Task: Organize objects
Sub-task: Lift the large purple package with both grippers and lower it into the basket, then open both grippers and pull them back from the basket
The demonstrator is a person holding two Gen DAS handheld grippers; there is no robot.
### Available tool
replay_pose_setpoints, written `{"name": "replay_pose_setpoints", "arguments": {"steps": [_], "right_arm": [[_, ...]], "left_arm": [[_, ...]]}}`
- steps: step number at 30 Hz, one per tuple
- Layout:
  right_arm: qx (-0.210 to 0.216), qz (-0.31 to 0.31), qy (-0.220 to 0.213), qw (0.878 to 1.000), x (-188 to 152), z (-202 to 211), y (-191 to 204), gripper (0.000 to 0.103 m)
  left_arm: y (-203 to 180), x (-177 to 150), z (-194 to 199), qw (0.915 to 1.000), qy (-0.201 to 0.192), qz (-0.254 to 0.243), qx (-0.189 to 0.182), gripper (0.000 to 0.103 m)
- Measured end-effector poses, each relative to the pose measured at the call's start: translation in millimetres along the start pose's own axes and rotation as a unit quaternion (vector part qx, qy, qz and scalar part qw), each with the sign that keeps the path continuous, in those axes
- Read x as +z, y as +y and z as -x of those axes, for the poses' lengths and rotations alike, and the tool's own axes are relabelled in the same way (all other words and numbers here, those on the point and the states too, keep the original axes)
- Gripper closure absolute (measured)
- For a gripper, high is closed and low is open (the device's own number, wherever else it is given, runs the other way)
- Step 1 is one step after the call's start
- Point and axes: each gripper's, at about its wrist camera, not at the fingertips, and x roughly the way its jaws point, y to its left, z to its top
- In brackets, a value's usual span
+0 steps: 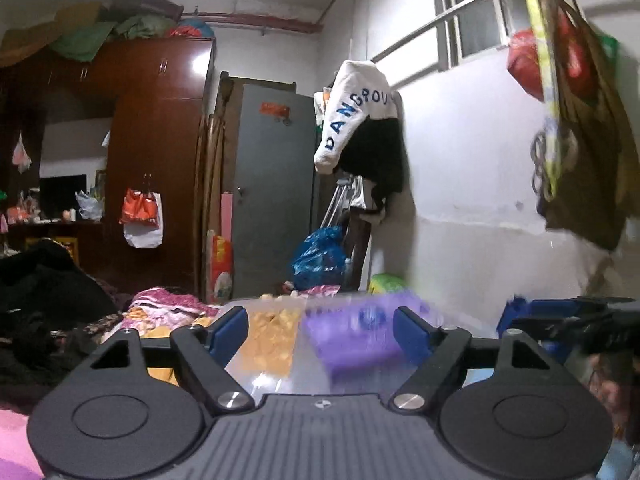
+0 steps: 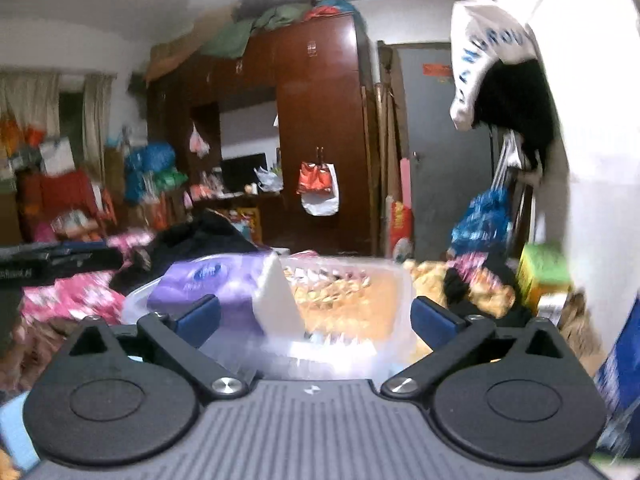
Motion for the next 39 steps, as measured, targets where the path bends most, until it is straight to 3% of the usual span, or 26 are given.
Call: {"name": "replay_pose_setpoints", "arguments": {"steps": [4, 8, 12, 17, 20, 27, 39], "right_arm": [[0.031, -0.066, 0.001, 0.997, -43, 24, -11, 0.000], [0.038, -0.059, 0.020, 0.997, -84, 45, 0, 0.000], [0.036, -0.044, 0.028, 0.998, -106, 62, 16, 0.000], [0.046, -0.001, 0.032, 0.998, -111, 70, 31, 0.000], [0.083, 0.002, 0.035, 0.996, -118, 67, 36, 0.000], [0.091, 0.028, 0.035, 0.995, -131, 64, 47, 0.002], [0.104, 0.040, 0.039, 0.993, -142, 58, 52, 0.028]], "left_arm": [[1, -36, 32, 0.9995, 0.026, 0.010, -0.016, 0.020], [-4, -72, 52, 0.9972, 0.055, 0.001, -0.050, 0.020], [-10, -103, 65, 0.9964, 0.059, -0.003, -0.061, 0.020], [-16, -114, 75, 0.9957, 0.047, -0.007, -0.079, 0.020], [-26, -125, 79, 0.9933, 0.056, -0.024, -0.098, 0.020], [-37, -140, 77, 0.9909, 0.066, -0.040, -0.110, 0.020], [-45, -157, 62, 0.9884, 0.078, -0.039, -0.125, 0.022]]}}
